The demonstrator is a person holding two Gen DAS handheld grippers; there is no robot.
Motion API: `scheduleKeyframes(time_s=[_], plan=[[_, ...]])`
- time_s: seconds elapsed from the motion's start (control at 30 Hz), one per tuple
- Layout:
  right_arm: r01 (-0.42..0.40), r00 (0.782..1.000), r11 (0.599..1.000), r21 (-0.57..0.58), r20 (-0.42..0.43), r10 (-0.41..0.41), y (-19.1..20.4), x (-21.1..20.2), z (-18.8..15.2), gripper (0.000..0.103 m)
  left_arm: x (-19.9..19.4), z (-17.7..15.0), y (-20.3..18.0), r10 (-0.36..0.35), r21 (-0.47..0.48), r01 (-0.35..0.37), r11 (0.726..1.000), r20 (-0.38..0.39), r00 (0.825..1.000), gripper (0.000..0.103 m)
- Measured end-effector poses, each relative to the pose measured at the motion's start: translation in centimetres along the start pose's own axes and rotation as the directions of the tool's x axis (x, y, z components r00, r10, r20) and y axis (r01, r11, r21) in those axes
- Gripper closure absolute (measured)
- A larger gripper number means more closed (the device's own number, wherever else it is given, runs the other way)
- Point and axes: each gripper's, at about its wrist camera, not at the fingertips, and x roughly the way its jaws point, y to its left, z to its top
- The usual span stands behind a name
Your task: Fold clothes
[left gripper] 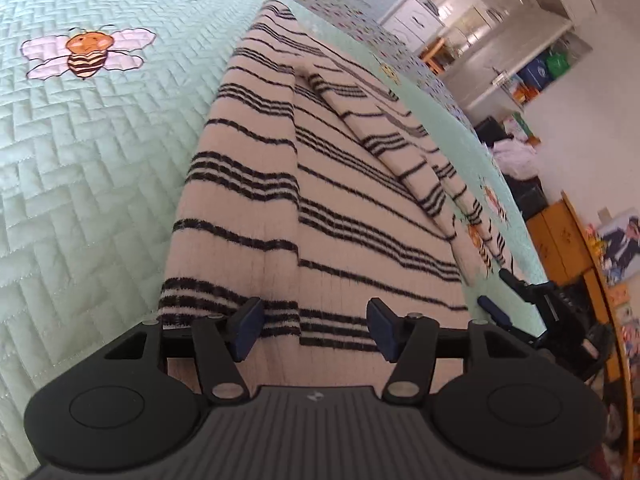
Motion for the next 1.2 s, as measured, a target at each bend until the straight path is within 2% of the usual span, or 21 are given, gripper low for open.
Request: scheduleKeyframes(time_s=[0.13,0.27,0.37,0.4,0.43,0.47,0.53,0.57,0.63,0.73,0.8,0.87,0.93,1.03,1.1,1.13,1.2], plan=[[0.014,1.000,1.000,-0.016,-0.002,-0.014,0.2,2.3,1.4,0.053,-0.4,0.7,-0.7,-0.010,0.047,0.007,0.999,0.057,0.998,0.043],[0.011,1.000,1.000,-0.028,-0.001,-0.011,0.4,4.4,2.6,0.053,1.2,0.8,0.4,0.011,0.017,-0.012,1.000,0.026,1.000,0.043],[-0.022,1.000,0.999,-0.025,0.000,0.022,-0.1,5.0,3.3,0.054,1.4,0.8,0.9,-0.002,0.005,0.002,1.000,0.023,1.000,0.043],[-0.026,1.000,0.999,-0.028,-0.004,0.026,-0.2,4.9,3.5,0.058,1.4,1.0,1.0,-0.004,0.003,0.004,1.000,0.018,1.000,0.043],[-0.016,1.000,0.999,-0.034,-0.012,0.016,-0.4,5.0,3.7,0.069,1.4,1.1,1.1,-0.007,-0.004,0.007,1.000,0.014,1.000,0.043],[-0.006,1.000,0.999,-0.040,-0.019,0.005,-0.7,5.0,3.8,0.085,1.4,1.2,1.2,-0.010,-0.012,0.011,1.000,0.011,1.000,0.043],[-0.001,1.000,0.999,-0.039,-0.028,0.000,-1.0,4.8,4.0,0.100,1.3,1.2,1.2,-0.013,-0.022,0.013,1.000,0.009,1.000,0.043],[-0.007,1.000,0.999,-0.032,-0.028,0.006,-1.1,4.6,4.1,0.100,1.3,1.2,1.3,-0.014,-0.026,0.014,1.000,0.008,1.000,0.043],[0.007,1.000,0.996,-0.093,-0.003,-0.008,0.2,4.0,4.2,0.100,1.1,1.1,1.3,-0.014,-0.026,0.014,1.000,0.010,1.000,0.043],[-0.021,0.999,0.967,-0.254,0.034,0.030,4.5,3.2,4.2,0.100,0.6,0.9,1.3,-0.015,-0.031,0.016,0.999,0.019,1.000,0.043],[-0.068,0.996,0.908,-0.414,0.026,0.087,8.7,2.8,3.4,0.100,0.0,0.6,1.4,-0.020,-0.037,0.021,0.999,0.026,0.999,0.043],[-0.132,0.989,0.793,-0.595,-0.030,0.142,13.2,2.7,1.1,0.100,-0.7,0.3,1.6,-0.026,-0.045,0.027,0.999,0.032,0.999,0.043],[-0.205,0.979,0.646,-0.735,-0.143,0.149,16.0,3.0,-3.3,0.100,-1.4,0.1,1.9,-0.031,-0.064,0.033,0.997,0.042,0.999,0.043],[-0.325,0.945,0.378,-0.867,-0.306,0.112,20.0,3.5,-10.1,0.100,-2.4,-0.1,2.5,-0.029,-0.092,0.034,0.995,0.057,0.998,0.043],[-0.385,0.921,0.261,-0.885,-0.387,0.045,20.2,4.2,-14.1,0.100,-3.0,-0.2,2.9,-0.024,-0.102,0.031,0.994,0.065,0.998,0.043],[-0.403,0.912,0.223,-0.888,-0.410,0.014,20.1,4.5,-15.6,0.100,-3.2,-0.2,3.1,-0.021,-0.103,0.028,0.994,0.068,0.997,0.043],[-0.395,0.912,0.166,-0.903,-0.408,-0.046,19.2,5.2,-17.7,0.100,-3.5,-0.4,3.3,-0.017,-0.099,0.024,0.995,0.070,0.997,0.043]])
